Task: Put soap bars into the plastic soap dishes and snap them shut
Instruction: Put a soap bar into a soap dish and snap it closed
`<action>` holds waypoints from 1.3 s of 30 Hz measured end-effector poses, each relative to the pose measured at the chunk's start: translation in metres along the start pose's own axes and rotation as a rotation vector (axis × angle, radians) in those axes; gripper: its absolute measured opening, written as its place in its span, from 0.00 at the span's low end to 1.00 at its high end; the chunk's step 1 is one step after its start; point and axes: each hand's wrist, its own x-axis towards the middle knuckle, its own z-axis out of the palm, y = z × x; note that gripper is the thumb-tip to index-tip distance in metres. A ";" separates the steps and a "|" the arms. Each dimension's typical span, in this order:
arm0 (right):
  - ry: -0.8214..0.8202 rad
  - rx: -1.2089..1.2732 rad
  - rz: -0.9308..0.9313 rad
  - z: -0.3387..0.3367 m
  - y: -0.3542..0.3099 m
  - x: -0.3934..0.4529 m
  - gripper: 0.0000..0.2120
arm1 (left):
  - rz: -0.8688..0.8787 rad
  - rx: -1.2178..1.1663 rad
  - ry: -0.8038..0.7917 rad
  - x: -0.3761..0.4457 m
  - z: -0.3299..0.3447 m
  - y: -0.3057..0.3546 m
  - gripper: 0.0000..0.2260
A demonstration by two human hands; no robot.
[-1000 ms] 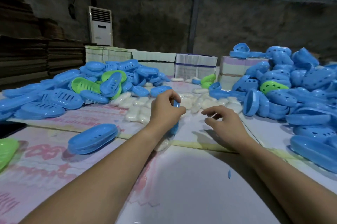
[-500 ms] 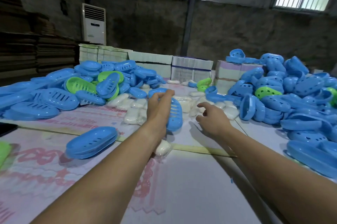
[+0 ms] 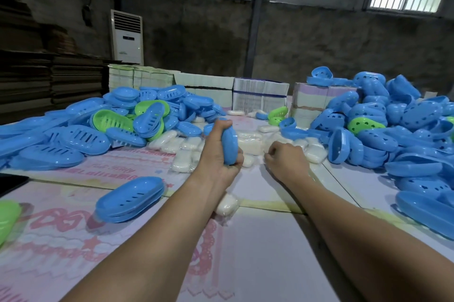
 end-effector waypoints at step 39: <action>0.321 0.650 -0.454 -0.075 -0.024 -0.068 0.15 | -0.174 -0.154 -0.175 -0.024 0.017 -0.035 0.22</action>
